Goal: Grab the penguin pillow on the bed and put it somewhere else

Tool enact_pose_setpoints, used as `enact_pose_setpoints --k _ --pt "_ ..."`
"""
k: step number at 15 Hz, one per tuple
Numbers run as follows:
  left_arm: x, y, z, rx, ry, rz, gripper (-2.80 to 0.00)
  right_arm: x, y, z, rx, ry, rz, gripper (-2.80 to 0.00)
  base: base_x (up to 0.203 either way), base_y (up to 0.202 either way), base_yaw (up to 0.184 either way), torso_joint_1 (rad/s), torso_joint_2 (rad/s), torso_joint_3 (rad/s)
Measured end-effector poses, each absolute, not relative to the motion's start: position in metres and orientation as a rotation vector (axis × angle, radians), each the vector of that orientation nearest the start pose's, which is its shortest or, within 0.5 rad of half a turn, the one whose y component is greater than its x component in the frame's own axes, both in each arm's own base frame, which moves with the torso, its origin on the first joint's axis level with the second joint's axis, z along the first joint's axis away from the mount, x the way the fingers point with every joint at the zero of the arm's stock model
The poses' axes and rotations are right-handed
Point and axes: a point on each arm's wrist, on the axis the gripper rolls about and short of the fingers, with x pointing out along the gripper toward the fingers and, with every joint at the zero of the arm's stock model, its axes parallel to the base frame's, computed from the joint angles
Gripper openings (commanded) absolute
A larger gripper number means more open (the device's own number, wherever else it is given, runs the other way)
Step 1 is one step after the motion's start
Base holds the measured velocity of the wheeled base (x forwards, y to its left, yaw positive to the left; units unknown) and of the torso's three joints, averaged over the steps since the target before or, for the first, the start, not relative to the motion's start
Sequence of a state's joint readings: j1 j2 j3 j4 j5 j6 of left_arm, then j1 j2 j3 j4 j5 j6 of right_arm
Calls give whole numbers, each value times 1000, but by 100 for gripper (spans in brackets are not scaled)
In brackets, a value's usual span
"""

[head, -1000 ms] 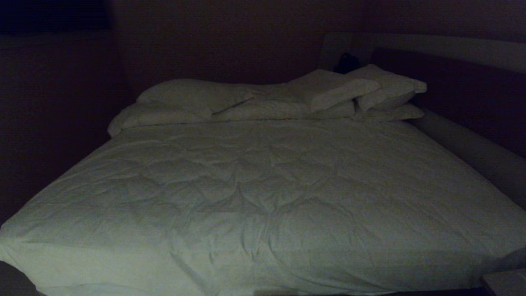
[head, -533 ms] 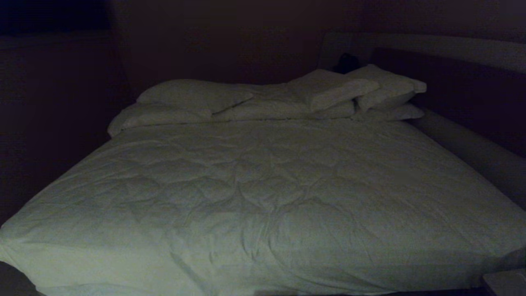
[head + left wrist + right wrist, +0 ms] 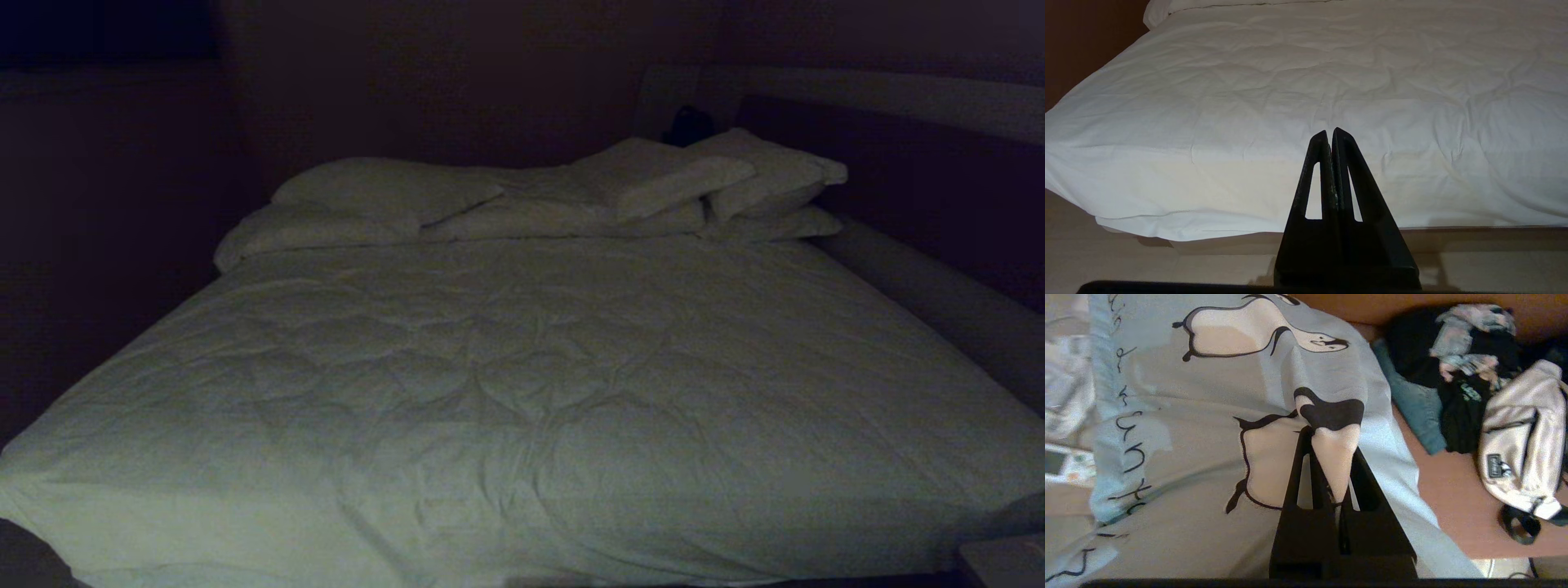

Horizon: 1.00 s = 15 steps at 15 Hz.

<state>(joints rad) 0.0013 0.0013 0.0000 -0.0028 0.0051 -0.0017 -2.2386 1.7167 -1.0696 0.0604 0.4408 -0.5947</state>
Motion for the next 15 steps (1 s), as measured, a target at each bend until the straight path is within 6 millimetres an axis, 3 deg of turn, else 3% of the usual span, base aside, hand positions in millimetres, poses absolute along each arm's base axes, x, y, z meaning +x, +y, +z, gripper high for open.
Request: enact_pose_setpoints --k 5,12,15 --pt "-23 0 76 -1 -1 6 -280 -211 -258 179 353 645 -1564 -280 0 0 0 0 0 0" --pt "-23 0 76 -2 -1 6 -280 -246 -285 145 358 650 -1582 -280 0 0 0 0 0 0" --pt "-23 0 76 -2 -1 6 -280 -259 -292 140 331 649 -1603 -280 0 0 0 0 0 0"
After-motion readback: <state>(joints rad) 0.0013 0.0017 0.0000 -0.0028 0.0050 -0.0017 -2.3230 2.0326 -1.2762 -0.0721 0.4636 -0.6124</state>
